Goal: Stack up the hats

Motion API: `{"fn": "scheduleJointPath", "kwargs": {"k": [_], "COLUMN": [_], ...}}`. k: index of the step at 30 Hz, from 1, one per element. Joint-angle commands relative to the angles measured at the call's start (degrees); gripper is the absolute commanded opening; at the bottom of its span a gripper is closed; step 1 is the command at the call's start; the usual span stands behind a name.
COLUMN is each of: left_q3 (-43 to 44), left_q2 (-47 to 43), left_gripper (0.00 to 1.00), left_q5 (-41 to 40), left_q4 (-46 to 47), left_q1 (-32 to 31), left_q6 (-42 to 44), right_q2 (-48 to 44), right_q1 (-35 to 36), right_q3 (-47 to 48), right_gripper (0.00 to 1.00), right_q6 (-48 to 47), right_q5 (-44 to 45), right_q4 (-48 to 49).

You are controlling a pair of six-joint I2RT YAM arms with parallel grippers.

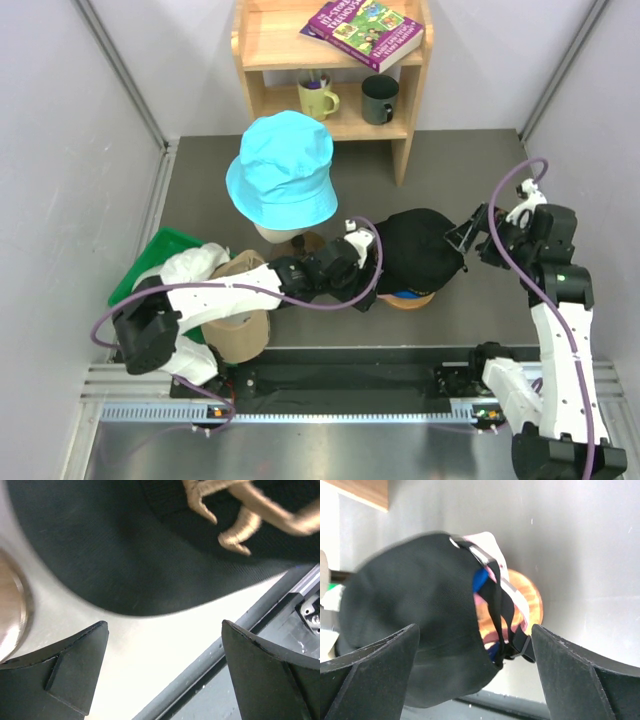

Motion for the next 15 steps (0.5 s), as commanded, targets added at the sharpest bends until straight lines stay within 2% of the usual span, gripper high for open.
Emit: {"fn": "scheduleJointPath", "kwargs": {"k": [1, 6, 8, 9, 13, 15], "left_q3": [2.9, 4.5, 4.4, 4.5, 4.7, 4.4], "left_q2": [-8.6, -14.6, -16.0, -17.3, -20.8, -23.0], "left_gripper": [0.99, 0.99, 0.99, 0.99, 0.99, 0.99], "left_q5": [-2.1, 1.4, 1.3, -0.7, -7.4, -9.4], "left_q4": [-4.1, -18.9, -24.1, -29.5, -40.1, -42.2], "left_q1": [-0.3, -0.7, -0.7, -0.9, -1.1, -1.2], "left_q6": [1.5, 1.6, -0.8, -2.3, -13.2, -16.0], "right_q2": [-0.2, 0.0, 0.1, 0.0, -0.2, -0.6], "right_q1": [-0.5, -0.5, -0.5, -0.5, -0.5, -0.5], "right_q3": [6.2, 8.7, 8.9, 8.9, 7.8, 6.8], "right_gripper": [0.93, 0.94, 0.93, 0.93, 0.93, 0.93], "right_q6": [-1.1, -1.4, -1.5, -1.4, -0.4, 0.4], "right_q5": [3.2, 6.1, 6.8, 7.0, 7.3, 6.9], "right_q4": [0.8, 2.0, 3.0, 3.2, 5.2, 6.6]}}
